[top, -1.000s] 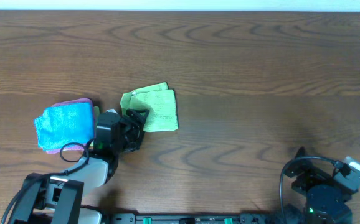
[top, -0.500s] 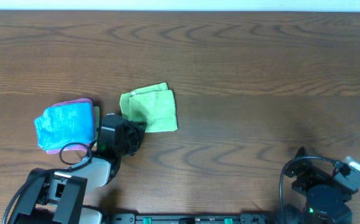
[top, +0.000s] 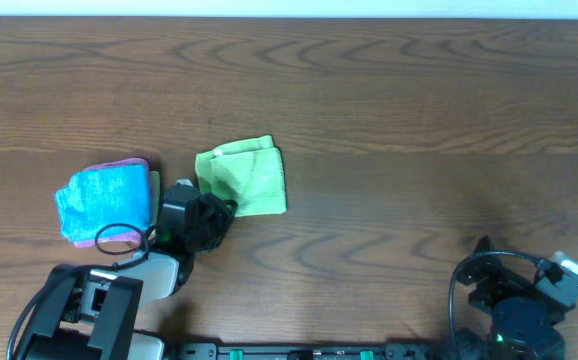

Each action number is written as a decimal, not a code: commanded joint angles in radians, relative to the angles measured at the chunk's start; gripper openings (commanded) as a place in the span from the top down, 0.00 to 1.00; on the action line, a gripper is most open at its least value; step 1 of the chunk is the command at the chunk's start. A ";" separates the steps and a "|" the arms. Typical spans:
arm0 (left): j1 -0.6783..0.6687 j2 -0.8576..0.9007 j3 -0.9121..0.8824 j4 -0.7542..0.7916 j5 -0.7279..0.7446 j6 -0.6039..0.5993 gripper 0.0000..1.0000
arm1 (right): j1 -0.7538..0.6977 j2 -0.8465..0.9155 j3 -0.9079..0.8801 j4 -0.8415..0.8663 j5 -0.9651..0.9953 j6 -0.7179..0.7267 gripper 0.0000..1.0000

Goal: Fold the cloth
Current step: 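Grasp the green square's left edge with the left gripper and lift it, then carry the green cloth left and lower it onto the cloth stack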

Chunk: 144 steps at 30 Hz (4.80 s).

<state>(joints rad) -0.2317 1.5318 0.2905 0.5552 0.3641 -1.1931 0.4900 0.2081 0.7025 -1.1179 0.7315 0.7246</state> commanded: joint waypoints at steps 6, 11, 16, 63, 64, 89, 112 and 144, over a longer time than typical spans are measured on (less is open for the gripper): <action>0.004 -0.059 0.089 -0.110 0.117 0.107 0.94 | -0.007 -0.002 -0.002 -0.001 0.013 0.011 0.01; 0.023 -0.180 0.174 -0.358 0.095 0.209 0.94 | -0.007 -0.002 -0.002 -0.001 0.013 0.011 0.01; 0.087 -0.288 0.242 -0.571 0.098 0.282 0.94 | -0.007 -0.002 -0.002 -0.001 0.013 0.011 0.01; 0.280 -0.576 0.447 -0.982 0.084 0.361 0.95 | -0.007 -0.002 -0.002 -0.001 0.013 0.011 0.01; 0.307 -0.568 0.475 -1.017 0.093 0.394 0.95 | -0.007 -0.002 -0.002 -0.001 0.013 0.011 0.01; 0.616 -0.353 0.669 -1.025 0.329 0.528 0.94 | -0.007 -0.002 -0.002 -0.001 0.013 0.011 0.01; 0.731 -0.317 0.725 -1.207 0.333 0.672 0.94 | -0.007 -0.002 -0.002 -0.001 0.013 0.011 0.01; 0.919 -0.317 0.724 -1.377 0.300 0.800 0.95 | -0.007 -0.002 -0.002 -0.001 0.013 0.011 0.01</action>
<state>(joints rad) 0.6708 1.2152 0.9920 -0.8104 0.6853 -0.4297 0.4900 0.2081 0.7025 -1.1179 0.7315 0.7246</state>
